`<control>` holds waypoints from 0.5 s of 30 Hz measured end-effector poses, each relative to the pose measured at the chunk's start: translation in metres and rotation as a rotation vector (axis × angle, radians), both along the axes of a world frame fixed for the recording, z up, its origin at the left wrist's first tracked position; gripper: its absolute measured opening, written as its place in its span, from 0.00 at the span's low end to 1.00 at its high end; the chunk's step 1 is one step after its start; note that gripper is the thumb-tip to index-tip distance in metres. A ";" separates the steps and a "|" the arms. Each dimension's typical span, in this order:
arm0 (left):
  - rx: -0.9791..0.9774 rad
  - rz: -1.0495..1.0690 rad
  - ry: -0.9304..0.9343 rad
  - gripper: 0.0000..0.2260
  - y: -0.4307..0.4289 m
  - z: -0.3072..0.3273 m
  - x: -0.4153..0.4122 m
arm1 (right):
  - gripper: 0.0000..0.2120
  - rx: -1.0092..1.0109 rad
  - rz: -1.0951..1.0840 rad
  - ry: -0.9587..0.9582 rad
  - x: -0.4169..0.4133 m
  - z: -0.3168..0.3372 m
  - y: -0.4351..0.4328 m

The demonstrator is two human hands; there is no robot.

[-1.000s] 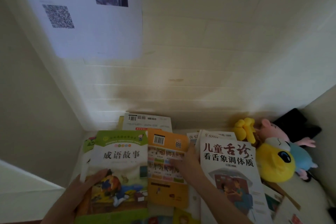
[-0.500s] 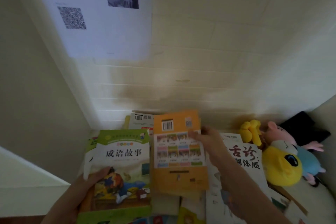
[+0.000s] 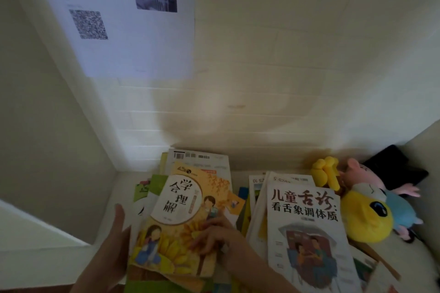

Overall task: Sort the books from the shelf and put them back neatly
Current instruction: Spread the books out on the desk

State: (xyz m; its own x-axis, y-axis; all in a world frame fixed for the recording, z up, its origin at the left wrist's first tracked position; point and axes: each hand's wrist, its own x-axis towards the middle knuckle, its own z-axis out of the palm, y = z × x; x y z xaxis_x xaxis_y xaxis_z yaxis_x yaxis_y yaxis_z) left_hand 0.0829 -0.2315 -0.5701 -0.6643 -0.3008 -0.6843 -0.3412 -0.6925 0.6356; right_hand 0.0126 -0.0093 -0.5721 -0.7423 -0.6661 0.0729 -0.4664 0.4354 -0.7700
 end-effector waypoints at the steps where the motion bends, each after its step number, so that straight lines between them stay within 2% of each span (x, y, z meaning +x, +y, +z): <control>1: 0.048 -0.096 0.037 0.29 0.005 0.015 0.002 | 0.09 -0.045 -0.015 -0.109 -0.002 0.002 0.005; 2: 0.033 -0.209 0.057 0.29 0.005 0.017 0.001 | 0.12 -0.081 0.073 -0.141 -0.001 -0.001 0.006; 3: -0.062 -0.241 0.048 0.32 0.005 0.017 0.002 | 0.15 -0.071 0.092 -0.136 -0.003 0.006 0.007; 5: -0.248 -0.268 0.017 0.43 -0.001 0.004 0.005 | 0.20 -0.201 0.105 -0.183 -0.005 0.007 0.005; 7: -0.267 -0.309 0.002 0.49 -0.005 0.003 0.007 | 0.21 -0.147 0.228 -0.077 -0.008 0.006 -0.003; 8: -0.223 -0.307 0.005 0.49 -0.008 0.000 0.006 | 0.18 -0.107 0.272 -0.029 -0.007 0.005 -0.004; 9: -0.191 -0.318 0.001 0.47 -0.010 0.002 0.006 | 0.14 -0.114 0.284 -0.064 -0.007 -0.001 -0.008; 12: -0.066 -0.395 0.013 0.31 -0.008 0.010 0.009 | 0.04 -0.179 0.235 -0.117 -0.003 -0.021 -0.012; 14: -0.070 -0.417 0.006 0.31 -0.003 0.017 0.009 | 0.09 -0.294 0.150 -0.190 -0.002 -0.033 -0.005; 15: -0.112 -0.420 -0.003 0.36 -0.001 0.019 0.008 | 0.11 -0.309 0.170 -0.223 0.001 -0.044 0.001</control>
